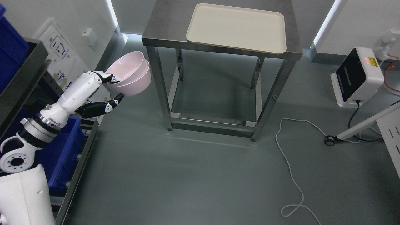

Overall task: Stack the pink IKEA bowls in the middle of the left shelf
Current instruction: 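Carry the stacked bowls toward the blue bin shelf while turning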

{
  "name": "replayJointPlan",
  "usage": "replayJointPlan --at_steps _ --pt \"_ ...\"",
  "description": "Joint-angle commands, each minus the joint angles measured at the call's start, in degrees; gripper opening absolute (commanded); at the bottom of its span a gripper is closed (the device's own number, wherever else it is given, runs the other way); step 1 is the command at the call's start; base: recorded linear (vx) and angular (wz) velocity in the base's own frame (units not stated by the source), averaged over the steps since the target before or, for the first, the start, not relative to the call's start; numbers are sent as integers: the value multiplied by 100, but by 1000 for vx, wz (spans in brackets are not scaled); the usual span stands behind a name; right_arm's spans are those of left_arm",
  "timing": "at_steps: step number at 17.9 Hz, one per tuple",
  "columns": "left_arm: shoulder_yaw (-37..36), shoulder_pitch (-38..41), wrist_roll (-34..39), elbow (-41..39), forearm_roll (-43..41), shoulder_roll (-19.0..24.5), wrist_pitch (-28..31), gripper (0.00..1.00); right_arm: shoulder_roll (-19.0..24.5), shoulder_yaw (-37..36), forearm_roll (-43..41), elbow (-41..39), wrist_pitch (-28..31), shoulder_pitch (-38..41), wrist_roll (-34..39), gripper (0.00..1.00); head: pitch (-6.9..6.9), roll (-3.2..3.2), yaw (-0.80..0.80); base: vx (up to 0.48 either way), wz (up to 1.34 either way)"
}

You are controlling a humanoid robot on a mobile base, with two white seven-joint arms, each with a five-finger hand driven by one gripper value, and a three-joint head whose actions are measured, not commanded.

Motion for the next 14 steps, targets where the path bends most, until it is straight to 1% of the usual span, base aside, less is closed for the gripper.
replayJointPlan --at_steps 1,3,4,5,6,9,14 --pt "-182 290 7 -115 431 -21 -3 2 -100 -62 0 -193 -6 166 2 100 0 0 0 -358 369" --pt "-759 387 42 -106 660 -91 -3 2 -100 -62 0 -193 3 166 2 100 0 0 0 -362 342" --pt "-1007 396 51 -115 660 -292 -3 1 -100 -62 0 -193 3 166 2 100 0 0 0 -367 314" --pt "-1079 388 51 -124 660 -433 -3 1 -100 -70 0 -193 3 166 2 100 0 0 0 -400 384" --pt "-1088 388 51 -133 660 -547 -3 1 -100 -62 0 -193 3 166 2 100 0 0 0 -363 474" --pt "-1001 326 69 -133 652 -554 -3 1 -100 -70 0 -193 3 166 2 100 0 0 0 -370 563" --pt "-676 239 69 -124 660 -522 -3 2 -100 -62 0 -193 -6 166 2 100 0 0 0 -353 822"
